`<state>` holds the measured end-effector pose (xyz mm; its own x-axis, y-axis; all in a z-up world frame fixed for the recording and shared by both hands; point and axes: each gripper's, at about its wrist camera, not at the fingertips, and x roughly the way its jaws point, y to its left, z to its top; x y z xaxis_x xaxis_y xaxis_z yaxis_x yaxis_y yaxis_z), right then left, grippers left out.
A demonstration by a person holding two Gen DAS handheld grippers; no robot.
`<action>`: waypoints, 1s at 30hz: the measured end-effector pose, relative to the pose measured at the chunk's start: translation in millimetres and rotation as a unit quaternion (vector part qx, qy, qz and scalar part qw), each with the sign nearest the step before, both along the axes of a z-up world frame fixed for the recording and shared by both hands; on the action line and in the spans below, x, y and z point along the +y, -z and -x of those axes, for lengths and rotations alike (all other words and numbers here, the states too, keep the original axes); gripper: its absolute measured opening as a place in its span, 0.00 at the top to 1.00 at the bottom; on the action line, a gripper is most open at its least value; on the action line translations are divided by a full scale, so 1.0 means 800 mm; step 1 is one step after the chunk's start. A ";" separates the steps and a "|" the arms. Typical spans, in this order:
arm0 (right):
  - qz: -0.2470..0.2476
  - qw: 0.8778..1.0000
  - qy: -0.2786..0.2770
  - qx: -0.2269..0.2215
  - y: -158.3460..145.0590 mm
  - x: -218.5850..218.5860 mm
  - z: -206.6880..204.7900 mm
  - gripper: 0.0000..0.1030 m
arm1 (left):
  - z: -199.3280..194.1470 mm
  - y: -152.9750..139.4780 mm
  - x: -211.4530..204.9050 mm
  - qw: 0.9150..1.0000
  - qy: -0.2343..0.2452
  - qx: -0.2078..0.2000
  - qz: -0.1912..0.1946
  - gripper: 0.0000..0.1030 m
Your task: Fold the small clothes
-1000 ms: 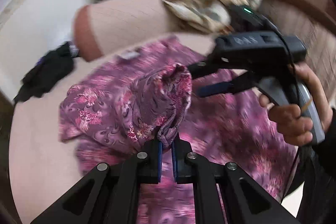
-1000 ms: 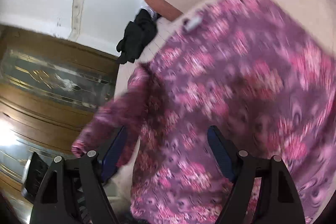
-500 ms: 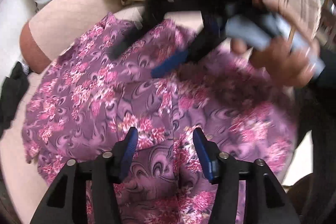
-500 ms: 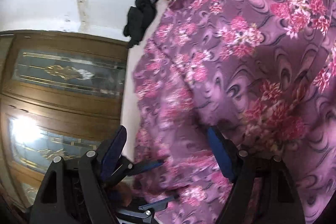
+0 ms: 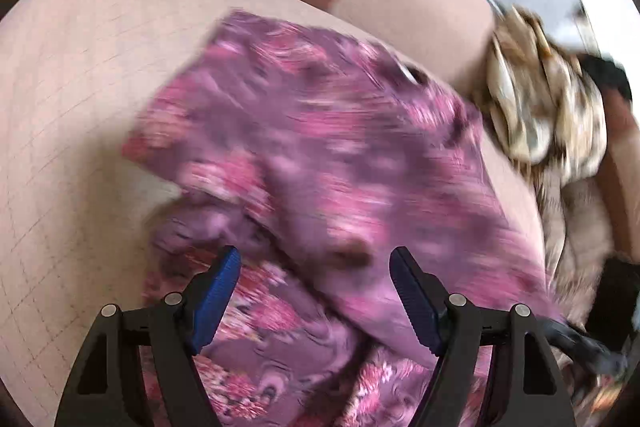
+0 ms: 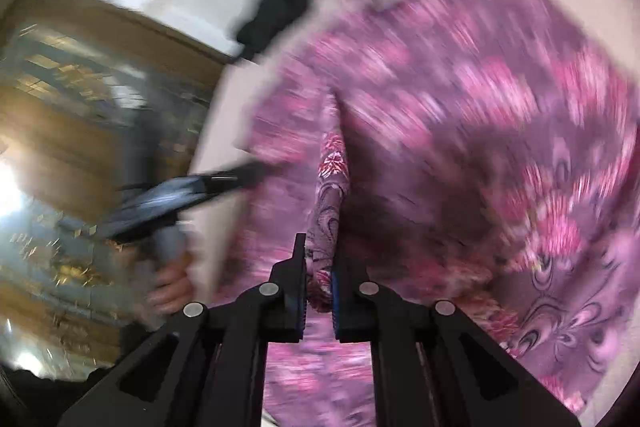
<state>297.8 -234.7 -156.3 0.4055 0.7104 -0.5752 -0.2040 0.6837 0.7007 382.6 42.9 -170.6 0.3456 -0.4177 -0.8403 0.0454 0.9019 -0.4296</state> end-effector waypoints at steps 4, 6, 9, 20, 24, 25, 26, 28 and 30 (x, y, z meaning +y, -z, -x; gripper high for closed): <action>-0.011 0.999 0.012 -0.038 -0.057 -0.012 0.022 0.91 | -0.011 0.004 0.029 0.998 -0.037 0.013 0.050 0.22; -0.009 0.998 0.038 -0.041 -0.067 -0.028 0.037 0.91 | -0.012 0.007 0.038 0.997 -0.048 0.021 0.063 0.22; 0.006 0.997 0.076 0.012 -0.037 -0.048 0.045 0.91 | -0.013 0.020 0.049 0.993 -0.070 0.047 0.083 0.22; 0.008 0.987 0.133 0.093 0.013 -0.073 0.102 0.91 | -0.024 0.035 0.091 0.985 -0.139 0.068 0.079 0.22; 0.076 0.979 0.150 0.110 0.031 -0.085 0.106 0.90 | -0.026 0.041 0.102 0.980 -0.159 0.078 0.088 0.22; 0.102 0.976 0.142 0.132 0.045 -0.087 0.102 0.85 | -0.026 0.039 0.101 0.981 -0.157 0.076 0.090 0.23; 0.120 0.972 0.137 0.150 0.058 -0.088 0.099 0.85 | -0.027 0.037 0.101 0.981 -0.155 0.074 0.091 0.23; 0.120 0.971 0.147 0.143 0.053 -0.097 0.106 0.85 | -0.025 0.029 0.104 0.980 -0.156 0.067 0.100 0.23; 0.100 0.977 0.159 0.101 0.020 -0.106 0.111 0.67 | -0.024 0.021 0.111 0.977 -0.163 0.063 0.125 0.25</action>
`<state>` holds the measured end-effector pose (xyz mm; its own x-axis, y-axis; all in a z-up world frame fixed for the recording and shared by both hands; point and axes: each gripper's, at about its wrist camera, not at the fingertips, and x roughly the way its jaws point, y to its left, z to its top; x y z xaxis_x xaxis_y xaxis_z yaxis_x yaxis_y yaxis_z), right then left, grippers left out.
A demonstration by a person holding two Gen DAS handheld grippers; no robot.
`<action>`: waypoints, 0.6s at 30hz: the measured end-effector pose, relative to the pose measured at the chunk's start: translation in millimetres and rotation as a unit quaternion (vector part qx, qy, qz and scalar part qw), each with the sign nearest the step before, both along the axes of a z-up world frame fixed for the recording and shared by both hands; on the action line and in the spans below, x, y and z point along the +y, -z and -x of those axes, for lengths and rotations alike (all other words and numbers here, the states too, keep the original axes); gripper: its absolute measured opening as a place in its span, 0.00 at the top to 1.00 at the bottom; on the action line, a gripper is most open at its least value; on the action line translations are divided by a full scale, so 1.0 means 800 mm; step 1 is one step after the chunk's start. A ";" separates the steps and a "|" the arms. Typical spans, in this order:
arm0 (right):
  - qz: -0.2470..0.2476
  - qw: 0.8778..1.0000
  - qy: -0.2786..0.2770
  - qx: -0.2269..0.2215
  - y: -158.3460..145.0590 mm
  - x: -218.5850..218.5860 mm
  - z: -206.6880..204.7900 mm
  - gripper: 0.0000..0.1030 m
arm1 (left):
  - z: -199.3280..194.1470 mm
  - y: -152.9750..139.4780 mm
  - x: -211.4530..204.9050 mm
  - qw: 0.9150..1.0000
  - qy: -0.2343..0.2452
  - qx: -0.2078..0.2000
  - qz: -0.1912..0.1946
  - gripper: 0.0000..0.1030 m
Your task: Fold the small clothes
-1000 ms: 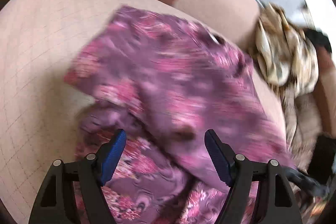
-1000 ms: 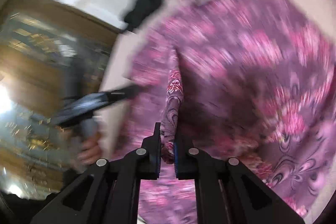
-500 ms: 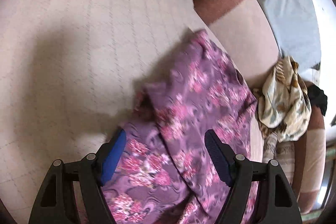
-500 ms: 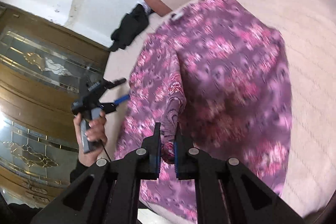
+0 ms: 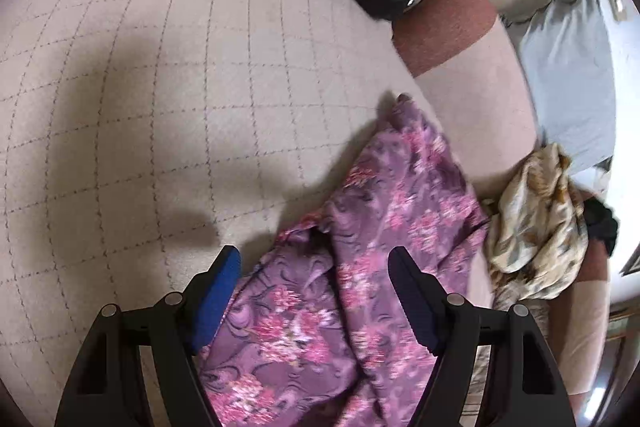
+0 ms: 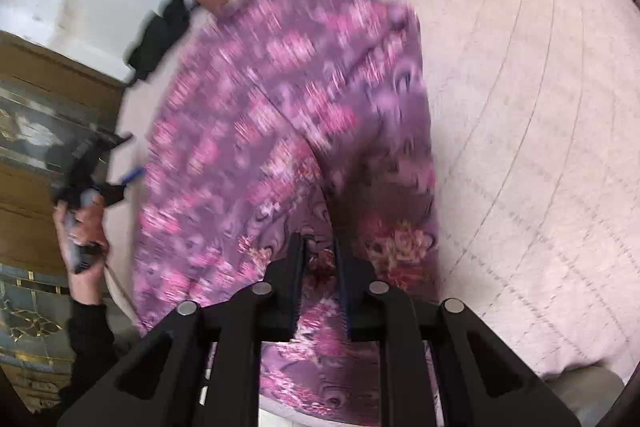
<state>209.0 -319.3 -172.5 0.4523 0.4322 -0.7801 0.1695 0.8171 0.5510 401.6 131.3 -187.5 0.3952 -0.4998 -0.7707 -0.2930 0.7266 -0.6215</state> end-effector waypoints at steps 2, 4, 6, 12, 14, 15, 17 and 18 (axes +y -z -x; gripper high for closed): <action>-0.002 1.000 -0.015 -0.026 -0.021 0.009 -0.014 0.32 | -0.005 -0.006 -0.003 1.000 0.010 -0.003 0.024 0.32; -0.005 0.998 -0.056 -0.041 -0.035 0.031 -0.045 0.32 | -0.016 -0.011 -0.014 0.999 0.028 -0.004 0.030 0.35; -0.012 0.994 -0.089 -0.054 -0.051 0.056 -0.095 0.32 | -0.032 -0.004 -0.026 0.999 0.037 0.011 0.027 0.36; -0.086 0.984 -0.153 -0.040 -0.050 0.128 -0.293 0.32 | -0.066 0.050 -0.030 0.997 0.024 0.054 0.045 0.48; -0.062 0.985 -0.158 -0.020 -0.038 0.163 -0.355 0.32 | -0.067 0.046 -0.029 0.998 0.020 0.046 0.047 0.49; -0.042 0.985 -0.169 -0.019 -0.032 0.183 -0.390 0.32 | -0.066 0.046 -0.029 0.998 0.019 0.045 0.043 0.54; -0.014 0.983 -0.183 -0.013 -0.020 0.213 -0.435 0.33 | -0.066 0.048 -0.029 0.998 0.018 0.045 0.041 0.61; -0.002 0.984 -0.180 -0.007 -0.011 0.223 -0.455 0.33 | -0.065 0.052 -0.025 0.997 0.008 0.048 0.052 0.62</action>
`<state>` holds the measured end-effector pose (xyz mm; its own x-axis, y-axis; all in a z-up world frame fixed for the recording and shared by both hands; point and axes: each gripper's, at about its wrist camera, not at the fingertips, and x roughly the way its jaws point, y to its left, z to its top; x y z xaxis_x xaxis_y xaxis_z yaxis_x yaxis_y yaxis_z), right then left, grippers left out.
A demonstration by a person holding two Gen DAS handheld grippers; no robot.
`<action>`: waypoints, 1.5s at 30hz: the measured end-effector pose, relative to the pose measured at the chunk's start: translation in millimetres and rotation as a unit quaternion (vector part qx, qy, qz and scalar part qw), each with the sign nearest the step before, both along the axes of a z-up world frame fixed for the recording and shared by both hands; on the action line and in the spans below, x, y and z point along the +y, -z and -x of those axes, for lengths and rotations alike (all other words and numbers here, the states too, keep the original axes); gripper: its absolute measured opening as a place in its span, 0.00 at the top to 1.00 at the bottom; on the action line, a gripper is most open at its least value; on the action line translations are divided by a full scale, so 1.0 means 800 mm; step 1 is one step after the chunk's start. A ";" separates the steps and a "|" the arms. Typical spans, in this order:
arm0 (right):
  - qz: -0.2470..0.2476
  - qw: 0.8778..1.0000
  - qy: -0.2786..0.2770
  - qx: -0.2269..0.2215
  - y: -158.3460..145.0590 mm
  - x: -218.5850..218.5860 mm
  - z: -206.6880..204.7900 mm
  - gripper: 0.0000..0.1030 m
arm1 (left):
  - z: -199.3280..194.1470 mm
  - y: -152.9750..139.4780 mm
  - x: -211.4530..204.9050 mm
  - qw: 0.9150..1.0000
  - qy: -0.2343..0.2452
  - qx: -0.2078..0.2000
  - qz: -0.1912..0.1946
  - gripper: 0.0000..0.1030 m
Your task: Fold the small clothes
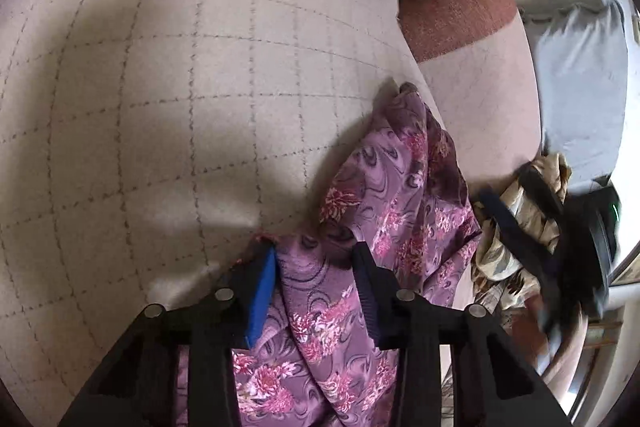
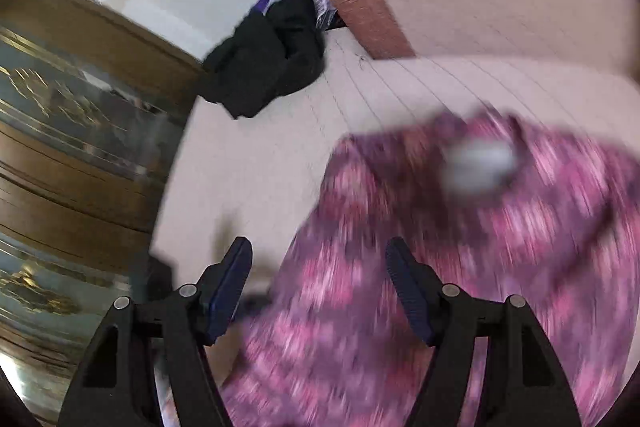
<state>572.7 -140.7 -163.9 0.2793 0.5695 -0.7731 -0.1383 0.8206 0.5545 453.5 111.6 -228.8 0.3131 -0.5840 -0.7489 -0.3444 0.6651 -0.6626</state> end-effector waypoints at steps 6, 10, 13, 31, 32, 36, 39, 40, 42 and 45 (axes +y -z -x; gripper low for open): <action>0.033 0.998 -0.012 0.047 0.068 0.058 -0.075 0.53 | 0.003 -0.010 -0.001 0.999 0.001 0.003 -0.039 0.90; 0.091 0.995 -0.009 0.037 0.076 0.076 -0.084 0.91 | 0.010 -0.033 0.007 0.998 -0.006 -0.027 -0.053 0.92; 0.064 0.998 -0.003 -0.014 0.042 0.073 -0.083 0.95 | 0.013 -0.054 0.022 0.997 -0.019 -0.055 -0.056 0.93; 0.018 0.998 0.041 -0.053 -0.020 -0.104 0.218 0.36 | 0.053 -0.126 -0.052 0.960 0.075 -0.135 -0.235 0.33; 0.016 0.997 0.056 -0.042 -0.009 -0.123 0.250 0.36 | 0.063 -0.129 -0.075 0.951 0.102 -0.144 -0.255 0.33; 0.027 0.992 0.123 0.006 0.051 -0.180 0.340 0.38 | 0.102 -0.112 -0.137 0.927 0.176 -0.151 -0.296 0.29; -0.025 0.991 0.127 0.023 0.087 -0.187 0.370 0.46 | 0.145 -0.077 -0.164 0.916 0.202 -0.146 -0.315 0.29; -0.003 0.993 0.114 0.030 0.095 -0.176 0.370 0.64 | 0.151 -0.068 -0.172 0.914 0.212 -0.139 -0.318 0.29; 0.025 0.993 0.098 0.054 0.097 -0.165 0.369 0.93 | 0.169 -0.052 -0.182 0.911 0.235 -0.124 -0.316 0.29; -0.001 0.994 0.112 0.017 0.060 -0.179 0.388 0.93 | 0.207 -0.058 -0.180 0.912 0.232 -0.145 -0.305 0.29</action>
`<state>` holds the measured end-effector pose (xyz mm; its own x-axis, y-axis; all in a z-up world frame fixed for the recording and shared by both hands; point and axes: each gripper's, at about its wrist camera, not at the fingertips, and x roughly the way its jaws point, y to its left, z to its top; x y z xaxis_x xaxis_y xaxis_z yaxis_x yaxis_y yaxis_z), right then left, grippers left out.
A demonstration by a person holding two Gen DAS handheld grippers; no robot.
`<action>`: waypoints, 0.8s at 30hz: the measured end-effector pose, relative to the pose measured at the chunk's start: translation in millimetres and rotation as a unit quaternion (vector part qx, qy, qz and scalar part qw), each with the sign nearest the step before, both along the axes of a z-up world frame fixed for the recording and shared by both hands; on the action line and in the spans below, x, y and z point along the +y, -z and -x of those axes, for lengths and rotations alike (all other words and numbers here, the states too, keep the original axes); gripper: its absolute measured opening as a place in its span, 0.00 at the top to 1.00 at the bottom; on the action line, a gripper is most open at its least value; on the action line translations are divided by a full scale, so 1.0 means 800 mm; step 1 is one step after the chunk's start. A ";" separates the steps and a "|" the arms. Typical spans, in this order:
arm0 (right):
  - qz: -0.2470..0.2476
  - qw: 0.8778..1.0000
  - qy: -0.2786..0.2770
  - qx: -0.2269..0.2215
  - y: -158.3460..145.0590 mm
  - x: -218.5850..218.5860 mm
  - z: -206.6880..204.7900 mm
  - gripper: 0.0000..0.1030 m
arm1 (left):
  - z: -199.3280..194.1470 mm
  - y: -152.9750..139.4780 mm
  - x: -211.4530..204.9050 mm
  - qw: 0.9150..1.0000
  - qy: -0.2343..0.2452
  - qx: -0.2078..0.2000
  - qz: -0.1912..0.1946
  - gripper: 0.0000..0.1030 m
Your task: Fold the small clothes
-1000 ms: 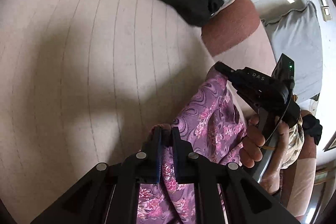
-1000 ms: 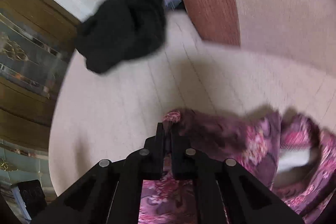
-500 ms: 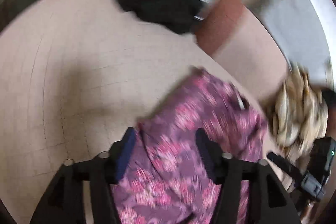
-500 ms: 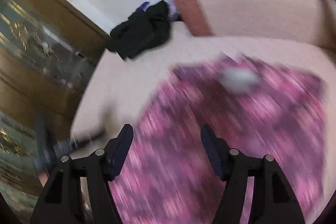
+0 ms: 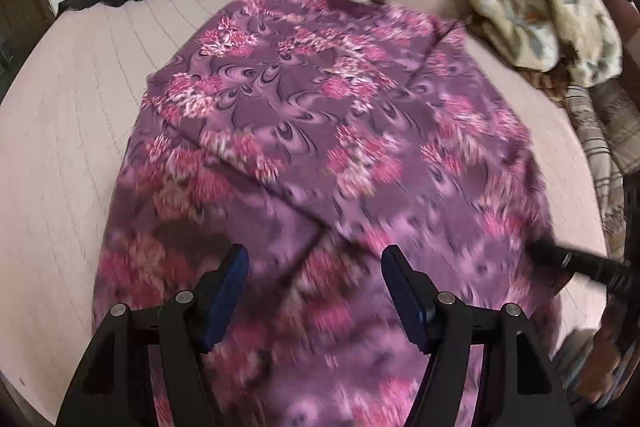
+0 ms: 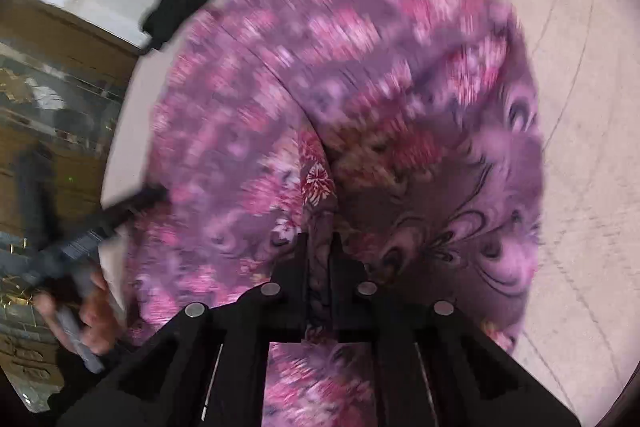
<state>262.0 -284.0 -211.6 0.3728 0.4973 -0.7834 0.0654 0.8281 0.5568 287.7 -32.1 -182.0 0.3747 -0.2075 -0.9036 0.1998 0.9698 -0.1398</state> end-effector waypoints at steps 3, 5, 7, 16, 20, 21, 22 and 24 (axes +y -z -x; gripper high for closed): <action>-0.001 1.000 0.006 0.008 0.007 -0.008 0.016 0.91 | 0.042 0.006 0.019 1.000 -0.019 -0.002 0.013 0.29; 0.032 0.999 0.007 0.032 0.036 -0.006 0.018 0.89 | 0.061 0.023 0.033 0.999 -0.033 0.023 0.019 0.29; 0.024 0.999 0.015 0.022 0.031 -0.009 0.029 0.85 | 0.082 0.028 0.046 0.999 -0.049 0.016 0.010 0.29; -0.001 0.998 0.048 -0.045 -0.003 -0.026 0.125 0.42 | 0.135 0.008 0.067 0.997 -0.081 0.003 0.009 0.29; -0.008 0.995 0.056 -0.086 -0.040 -0.021 0.126 0.33 | 0.131 -0.032 0.063 0.997 -0.077 -0.023 0.018 0.28; -0.012 0.994 0.054 -0.095 -0.049 -0.022 0.126 0.31 | 0.125 -0.043 0.063 0.996 -0.077 -0.028 0.020 0.25; -0.016 0.993 0.051 -0.104 -0.057 -0.022 0.121 0.27 | 0.119 -0.052 0.064 0.996 -0.077 -0.032 0.023 0.23; -0.015 0.992 0.053 -0.110 -0.068 -0.022 0.112 0.26 | 0.102 -0.067 0.063 0.996 -0.079 -0.040 0.017 0.22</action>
